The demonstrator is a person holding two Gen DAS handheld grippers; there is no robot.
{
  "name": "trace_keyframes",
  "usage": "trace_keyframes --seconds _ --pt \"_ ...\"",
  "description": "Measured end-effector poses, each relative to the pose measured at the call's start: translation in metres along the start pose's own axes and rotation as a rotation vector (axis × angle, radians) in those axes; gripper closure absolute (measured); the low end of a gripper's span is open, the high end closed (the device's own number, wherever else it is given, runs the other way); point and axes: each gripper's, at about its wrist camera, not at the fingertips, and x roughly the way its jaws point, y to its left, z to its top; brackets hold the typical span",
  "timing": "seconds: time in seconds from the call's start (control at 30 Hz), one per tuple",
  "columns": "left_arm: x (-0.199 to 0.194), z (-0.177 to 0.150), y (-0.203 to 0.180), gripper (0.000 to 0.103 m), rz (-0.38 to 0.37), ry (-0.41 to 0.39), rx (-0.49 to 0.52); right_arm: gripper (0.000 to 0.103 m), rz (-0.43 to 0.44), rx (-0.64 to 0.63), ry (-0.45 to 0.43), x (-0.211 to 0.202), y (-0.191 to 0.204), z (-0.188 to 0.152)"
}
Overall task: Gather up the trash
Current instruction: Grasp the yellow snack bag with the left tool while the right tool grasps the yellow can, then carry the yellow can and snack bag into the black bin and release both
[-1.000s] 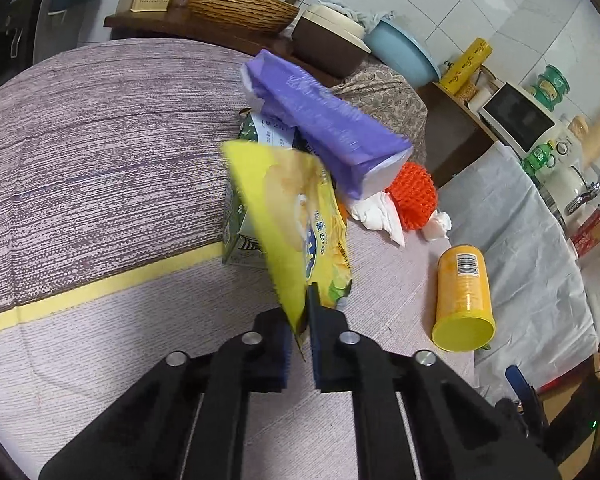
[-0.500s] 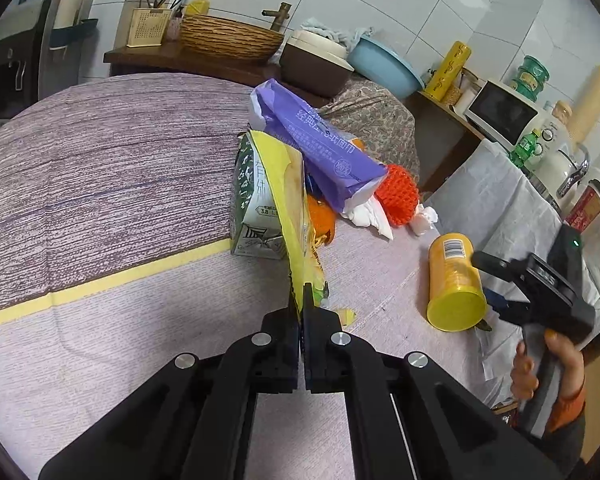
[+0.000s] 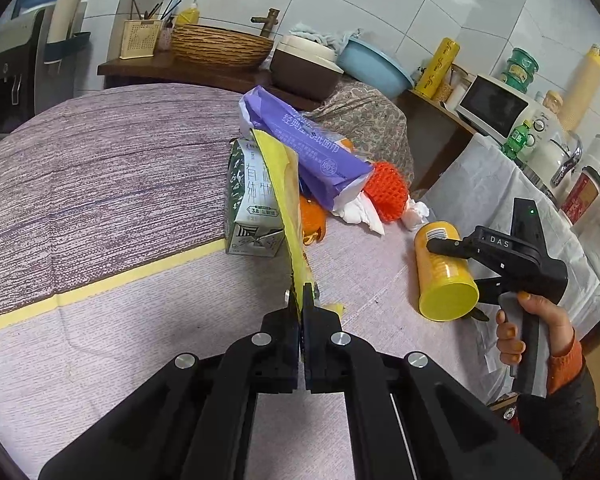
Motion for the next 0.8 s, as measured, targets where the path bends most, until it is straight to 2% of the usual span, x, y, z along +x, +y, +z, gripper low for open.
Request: trace_keyframes --seconds 0.17,0.3,0.4,0.53,0.67,0.8 --pt "-0.006 0.002 -0.009 0.101 0.0 -0.014 0.027 0.035 0.089 -0.02 -0.006 -0.005 0.002 -0.004" --pt "-0.013 0.005 -0.021 0.101 -0.007 -0.031 0.058 0.035 0.144 -0.07 -0.045 -0.017 0.013 -0.01" --pt "-0.016 0.009 -0.032 0.101 -0.017 -0.038 0.08 0.035 0.219 -0.096 -0.061 -0.029 0.021 -0.014" --pt "-0.016 0.015 -0.053 0.101 -0.052 -0.034 0.116 0.035 0.273 -0.137 -0.119 -0.055 0.025 -0.02" --pt "-0.011 0.02 -0.083 0.101 -0.094 -0.024 0.173 0.035 0.225 -0.214 -0.243 -0.093 0.019 -0.026" --pt "0.013 0.025 -0.133 0.101 -0.154 0.016 0.271 0.035 0.134 -0.232 -0.376 -0.135 -0.012 -0.027"
